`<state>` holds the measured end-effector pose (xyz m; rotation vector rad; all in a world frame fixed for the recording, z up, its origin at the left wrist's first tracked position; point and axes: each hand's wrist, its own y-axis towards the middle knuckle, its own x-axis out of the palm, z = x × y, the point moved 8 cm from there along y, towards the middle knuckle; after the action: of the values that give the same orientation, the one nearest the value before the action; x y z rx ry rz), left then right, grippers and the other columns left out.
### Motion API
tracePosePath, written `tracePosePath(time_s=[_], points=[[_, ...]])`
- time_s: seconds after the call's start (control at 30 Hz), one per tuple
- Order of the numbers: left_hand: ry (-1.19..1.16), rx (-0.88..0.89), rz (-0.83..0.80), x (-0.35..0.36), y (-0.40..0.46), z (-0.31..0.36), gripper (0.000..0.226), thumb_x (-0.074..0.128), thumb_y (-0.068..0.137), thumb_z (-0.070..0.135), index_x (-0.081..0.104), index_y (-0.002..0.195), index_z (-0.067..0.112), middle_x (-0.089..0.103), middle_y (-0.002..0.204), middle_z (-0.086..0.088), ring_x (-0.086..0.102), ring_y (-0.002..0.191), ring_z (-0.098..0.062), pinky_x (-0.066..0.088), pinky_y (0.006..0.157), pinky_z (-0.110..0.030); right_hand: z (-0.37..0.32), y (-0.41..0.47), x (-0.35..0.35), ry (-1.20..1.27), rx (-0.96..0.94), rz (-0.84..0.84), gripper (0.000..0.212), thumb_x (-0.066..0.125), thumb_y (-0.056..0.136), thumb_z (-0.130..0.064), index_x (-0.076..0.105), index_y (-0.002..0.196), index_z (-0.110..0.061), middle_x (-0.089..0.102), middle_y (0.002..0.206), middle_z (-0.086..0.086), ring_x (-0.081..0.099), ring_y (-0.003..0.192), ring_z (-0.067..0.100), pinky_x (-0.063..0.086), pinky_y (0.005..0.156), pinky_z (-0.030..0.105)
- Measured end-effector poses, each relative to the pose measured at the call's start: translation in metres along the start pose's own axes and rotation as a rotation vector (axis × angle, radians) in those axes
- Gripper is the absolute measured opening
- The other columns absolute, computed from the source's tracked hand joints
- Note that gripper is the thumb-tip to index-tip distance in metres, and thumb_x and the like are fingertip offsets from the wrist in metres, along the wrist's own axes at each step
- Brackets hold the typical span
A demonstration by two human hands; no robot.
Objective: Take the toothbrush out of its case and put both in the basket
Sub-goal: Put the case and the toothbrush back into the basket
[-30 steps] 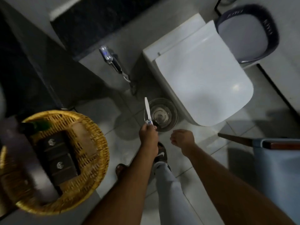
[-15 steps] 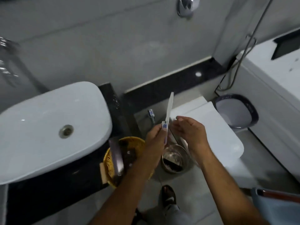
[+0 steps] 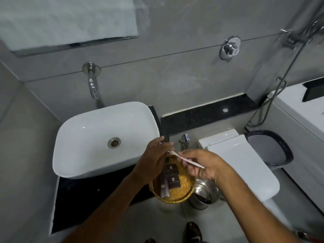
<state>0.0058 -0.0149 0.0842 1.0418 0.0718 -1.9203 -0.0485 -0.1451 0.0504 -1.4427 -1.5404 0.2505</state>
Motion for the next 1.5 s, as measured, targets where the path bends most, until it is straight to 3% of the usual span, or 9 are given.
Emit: tracePosePath(time_s=[0.2, 0.3, 0.43, 0.5, 0.67, 0.77, 1.0, 1.13, 1.5], points=[[0.234, 0.356, 0.322, -0.001, -0.032, 0.026, 0.03, 0.05, 0.1, 0.031, 0.06, 0.123, 0.014, 0.043, 0.146, -0.026, 0.024, 0.146, -0.043, 0.024, 0.115, -0.062, 0.021, -0.001, -0.019, -0.013, -0.291, 0.116, 0.032, 0.072, 0.08, -0.003, 0.071, 0.11, 0.008, 0.073, 0.081, 0.019, 0.065, 0.054, 0.02, 0.052, 0.042, 0.024], [0.111, 0.175, 0.319, 0.011, -0.04, 0.005, 0.026, 0.05, 0.099, 0.018, 0.066, 0.117, 0.009, 0.055, 0.14, -0.021, 0.043, 0.138, -0.032, 0.037, 0.114, -0.048, 0.035, 0.008, -0.046, -0.116, -0.364, 0.339, 0.021, 0.073, 0.084, -0.005, 0.075, 0.103, 0.002, 0.077, 0.097, 0.024, 0.073, 0.079, 0.031, 0.061, 0.067, 0.035], [-0.269, -0.413, 0.32, 0.03, -0.057, -0.045, 0.023, 0.055, 0.098, 0.019, 0.068, 0.118, 0.019, 0.072, 0.112, 0.002, 0.065, 0.105, 0.0, 0.055, 0.086, -0.019, 0.055, 0.041, -0.078, -0.214, -0.333, 0.595, 0.015, 0.07, 0.085, 0.002, 0.074, 0.099, -0.004, 0.078, 0.09, 0.013, 0.074, 0.078, 0.025, 0.062, 0.069, 0.036], [-0.368, -0.596, 0.286, 0.044, -0.067, -0.063, 0.018, 0.055, 0.099, 0.02, 0.069, 0.11, 0.021, 0.074, 0.104, 0.006, 0.068, 0.098, -0.003, 0.056, 0.081, -0.021, 0.057, 0.057, -0.088, -0.414, -0.322, 0.697, 0.014, 0.068, 0.086, -0.002, 0.074, 0.094, -0.01, 0.077, 0.093, 0.007, 0.072, 0.086, 0.024, 0.059, 0.075, 0.035], [-0.525, -0.811, 0.29, 0.062, -0.091, -0.082, 0.022, 0.055, 0.098, 0.02, 0.069, 0.09, 0.035, 0.076, 0.09, 0.016, 0.072, 0.084, -0.004, 0.057, 0.068, -0.023, 0.058, 0.082, -0.098, -0.764, -0.292, 0.908, 0.014, 0.06, 0.091, -0.012, 0.072, 0.095, -0.019, 0.07, 0.088, -0.003, 0.063, 0.079, 0.017, 0.045, 0.06, 0.024], [-0.603, -0.878, 0.33, 0.069, -0.101, -0.088, 0.021, 0.055, 0.098, 0.016, 0.069, 0.093, 0.032, 0.077, 0.093, 0.013, 0.073, 0.085, -0.008, 0.058, 0.063, -0.02, 0.065, 0.097, -0.1, -0.792, -0.265, 0.949, 0.011, 0.064, 0.09, -0.015, 0.07, 0.099, -0.018, 0.069, 0.092, -0.001, 0.067, 0.085, 0.021, 0.056, 0.072, 0.033], [-0.612, -0.915, 0.342, 0.071, -0.109, -0.092, 0.016, 0.056, 0.097, 0.014, 0.067, 0.097, 0.026, 0.075, 0.099, 0.001, 0.074, 0.087, -0.012, 0.06, 0.065, -0.024, 0.083, 0.113, -0.108, -0.622, -0.212, 1.003, 0.004, 0.065, 0.088, -0.015, 0.066, 0.087, -0.019, 0.072, 0.096, 0.005, 0.062, 0.082, 0.021, 0.056, 0.073, 0.036], [-0.625, -0.916, 0.338, 0.07, -0.107, -0.092, 0.016, 0.056, 0.097, 0.013, 0.067, 0.095, 0.025, 0.076, 0.099, 0.001, 0.074, 0.084, -0.011, 0.059, 0.063, -0.023, 0.086, 0.113, -0.108, -0.557, -0.223, 1.004, 0.013, 0.061, 0.092, -0.015, 0.069, 0.099, -0.021, 0.072, 0.102, 0.005, 0.066, 0.091, 0.024, 0.06, 0.08, 0.041], [-0.615, -0.894, 0.29, 0.071, -0.107, -0.09, 0.018, 0.054, 0.098, 0.014, 0.065, 0.098, 0.028, 0.075, 0.101, 0.003, 0.073, 0.087, -0.008, 0.059, 0.064, -0.022, 0.083, 0.104, -0.098, -0.784, -0.315, 1.054, 0.017, 0.055, 0.097, -0.02, 0.071, 0.102, -0.019, 0.074, 0.101, 0.008, 0.069, 0.094, 0.028, 0.06, 0.082, 0.044]])
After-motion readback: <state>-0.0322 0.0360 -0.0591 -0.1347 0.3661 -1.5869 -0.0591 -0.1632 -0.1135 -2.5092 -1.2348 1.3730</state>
